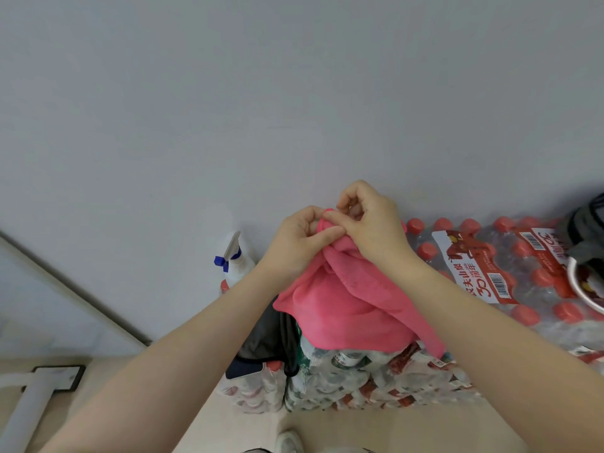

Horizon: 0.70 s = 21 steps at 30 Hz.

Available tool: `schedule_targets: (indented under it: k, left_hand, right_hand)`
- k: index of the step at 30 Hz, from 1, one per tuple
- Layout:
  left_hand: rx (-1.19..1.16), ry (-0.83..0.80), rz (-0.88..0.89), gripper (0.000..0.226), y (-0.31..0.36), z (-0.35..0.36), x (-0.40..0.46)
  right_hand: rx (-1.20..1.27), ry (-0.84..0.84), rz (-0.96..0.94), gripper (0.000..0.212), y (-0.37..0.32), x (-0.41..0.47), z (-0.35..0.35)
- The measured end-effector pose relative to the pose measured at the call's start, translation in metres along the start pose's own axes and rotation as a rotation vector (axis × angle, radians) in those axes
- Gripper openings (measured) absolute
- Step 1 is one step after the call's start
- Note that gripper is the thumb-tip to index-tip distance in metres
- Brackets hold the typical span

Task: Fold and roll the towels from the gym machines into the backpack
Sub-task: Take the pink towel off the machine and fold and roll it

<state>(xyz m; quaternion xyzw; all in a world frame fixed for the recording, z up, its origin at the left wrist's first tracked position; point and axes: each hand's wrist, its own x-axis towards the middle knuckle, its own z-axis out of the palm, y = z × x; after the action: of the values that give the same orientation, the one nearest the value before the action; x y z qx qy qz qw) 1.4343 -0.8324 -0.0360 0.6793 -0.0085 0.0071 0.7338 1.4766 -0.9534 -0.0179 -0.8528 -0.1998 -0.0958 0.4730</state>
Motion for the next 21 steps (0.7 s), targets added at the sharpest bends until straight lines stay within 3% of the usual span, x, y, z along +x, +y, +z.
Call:
schedule_targets:
  k: [4,9,13,16,19,21]
  left_hand:
    - [0.118,0.057,0.103,0.012,0.013,0.019,-0.016]
    - [0.0,0.112,0.226,0.024,0.039,0.054,-0.051]
    - [-0.239,0.11,0.207,0.026,0.048,0.082,-0.087]
    - [-0.393,0.123,0.167,0.025,0.047,0.099,-0.118]
    - [-0.441,0.134,0.156,0.024,0.044,0.117,-0.151]
    - [-0.385,0.122,0.148,0.025,0.038,0.128,-0.172]
  right_hand:
    - [0.169,-0.012,-0.012,0.022,0.004,-0.027,-0.025]
    - [0.078,-0.2,-0.071,0.016,0.03,-0.076,-0.066]
    - [-0.162,-0.342,-0.111,0.017,0.045,-0.113,-0.1]
    - [-0.399,-0.51,-0.108,0.036,0.054,-0.148,-0.126]
    - [-0.724,-0.66,-0.072,0.03,0.064,-0.186,-0.154]
    - [-0.811,-0.659,-0.009,0.021,0.069,-0.208,-0.174]
